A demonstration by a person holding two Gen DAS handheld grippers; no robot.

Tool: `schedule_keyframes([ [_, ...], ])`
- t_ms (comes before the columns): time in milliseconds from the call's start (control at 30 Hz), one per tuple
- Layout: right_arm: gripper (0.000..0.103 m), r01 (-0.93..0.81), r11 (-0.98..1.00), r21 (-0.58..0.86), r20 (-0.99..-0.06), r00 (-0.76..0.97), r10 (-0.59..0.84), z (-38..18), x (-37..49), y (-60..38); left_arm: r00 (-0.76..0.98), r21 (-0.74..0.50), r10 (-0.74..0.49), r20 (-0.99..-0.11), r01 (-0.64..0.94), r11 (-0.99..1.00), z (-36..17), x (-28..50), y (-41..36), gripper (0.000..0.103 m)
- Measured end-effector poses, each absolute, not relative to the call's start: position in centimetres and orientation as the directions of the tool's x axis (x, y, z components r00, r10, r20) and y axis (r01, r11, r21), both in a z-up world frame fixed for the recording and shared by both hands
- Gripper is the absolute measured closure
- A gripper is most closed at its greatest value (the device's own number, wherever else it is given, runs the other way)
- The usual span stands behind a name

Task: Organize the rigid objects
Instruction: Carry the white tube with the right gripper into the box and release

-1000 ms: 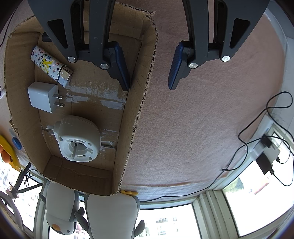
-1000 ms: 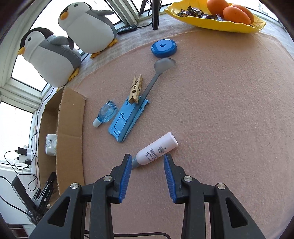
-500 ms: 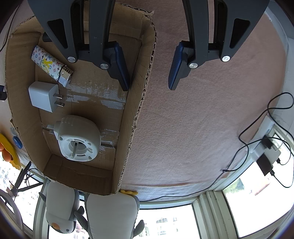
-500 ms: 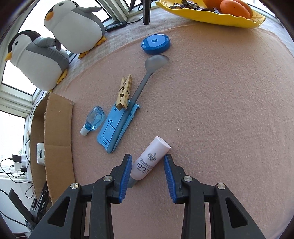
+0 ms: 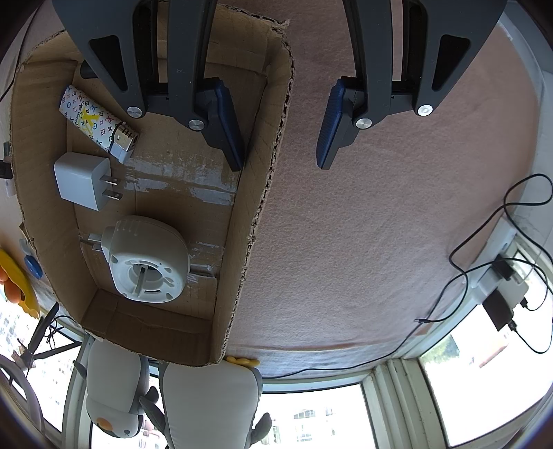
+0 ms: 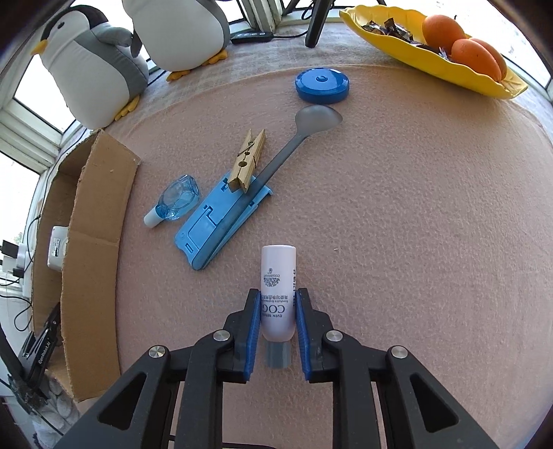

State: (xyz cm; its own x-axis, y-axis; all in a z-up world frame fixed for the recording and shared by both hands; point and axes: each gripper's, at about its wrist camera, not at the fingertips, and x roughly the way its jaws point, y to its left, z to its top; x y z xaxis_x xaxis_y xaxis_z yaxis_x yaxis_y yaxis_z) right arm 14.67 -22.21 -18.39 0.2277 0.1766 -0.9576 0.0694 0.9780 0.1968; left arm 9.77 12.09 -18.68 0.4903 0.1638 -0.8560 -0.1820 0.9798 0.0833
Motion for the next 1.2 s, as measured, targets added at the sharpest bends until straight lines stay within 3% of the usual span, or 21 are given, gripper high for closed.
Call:
schedule_keyframes([
  [567, 0.085, -0.112, 0.92, 0.374, -0.848, 0.36, 0.389, -10.9, 15.9, -14.8, 0.492, 0.076, 0.16, -0.856, -0.186, 0.98, -18.7, 9.7, 12.1, 0.06],
  [1200, 0.085, -0.197, 0.888, 0.416, -0.825, 0.329, 0.459, -11.6, 18.7, -7.1, 0.494, 0.071, 0.156, -0.855, -0.186, 0.98, -18.8, 9.7, 12.2, 0.06],
])
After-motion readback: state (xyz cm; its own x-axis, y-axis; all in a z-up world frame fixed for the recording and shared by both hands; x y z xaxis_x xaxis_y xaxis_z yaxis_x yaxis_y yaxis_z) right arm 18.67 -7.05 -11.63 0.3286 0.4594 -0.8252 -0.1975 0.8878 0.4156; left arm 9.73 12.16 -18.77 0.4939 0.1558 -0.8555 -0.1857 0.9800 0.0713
